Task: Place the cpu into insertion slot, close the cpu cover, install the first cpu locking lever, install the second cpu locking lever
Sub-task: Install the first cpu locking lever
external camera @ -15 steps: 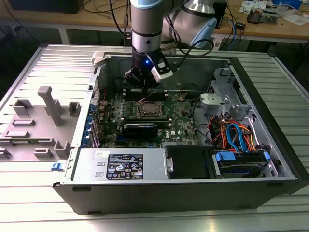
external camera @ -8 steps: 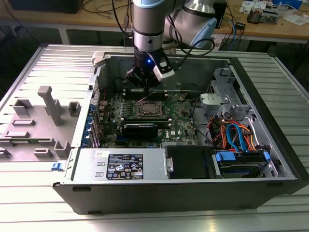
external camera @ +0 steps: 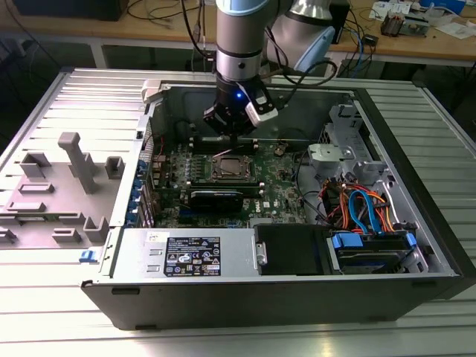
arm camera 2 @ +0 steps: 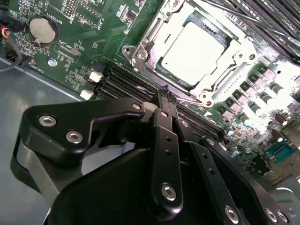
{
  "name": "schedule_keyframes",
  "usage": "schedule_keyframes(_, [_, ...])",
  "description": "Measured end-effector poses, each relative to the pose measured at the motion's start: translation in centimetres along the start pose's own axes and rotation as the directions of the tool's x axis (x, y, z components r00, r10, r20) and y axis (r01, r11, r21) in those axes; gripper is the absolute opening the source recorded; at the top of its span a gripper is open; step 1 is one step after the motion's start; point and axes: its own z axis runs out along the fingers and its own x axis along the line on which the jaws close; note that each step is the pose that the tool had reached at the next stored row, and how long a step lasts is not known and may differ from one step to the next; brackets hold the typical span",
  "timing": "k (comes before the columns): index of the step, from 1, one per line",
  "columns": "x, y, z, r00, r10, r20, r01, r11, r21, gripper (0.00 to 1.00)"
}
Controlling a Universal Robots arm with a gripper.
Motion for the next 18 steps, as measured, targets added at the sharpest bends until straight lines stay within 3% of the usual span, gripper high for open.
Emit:
schedule_keyframes(10, [-0.80,-0.06,0.91,1.0000,0.000,0.0002,0.000,1.0000,-0.0023,0.11])
schedule_keyframes(18, [-0.95,-0.07,1.06,1.0000,0.000,0.0003,0.000,1.0000,-0.0037,0.11])
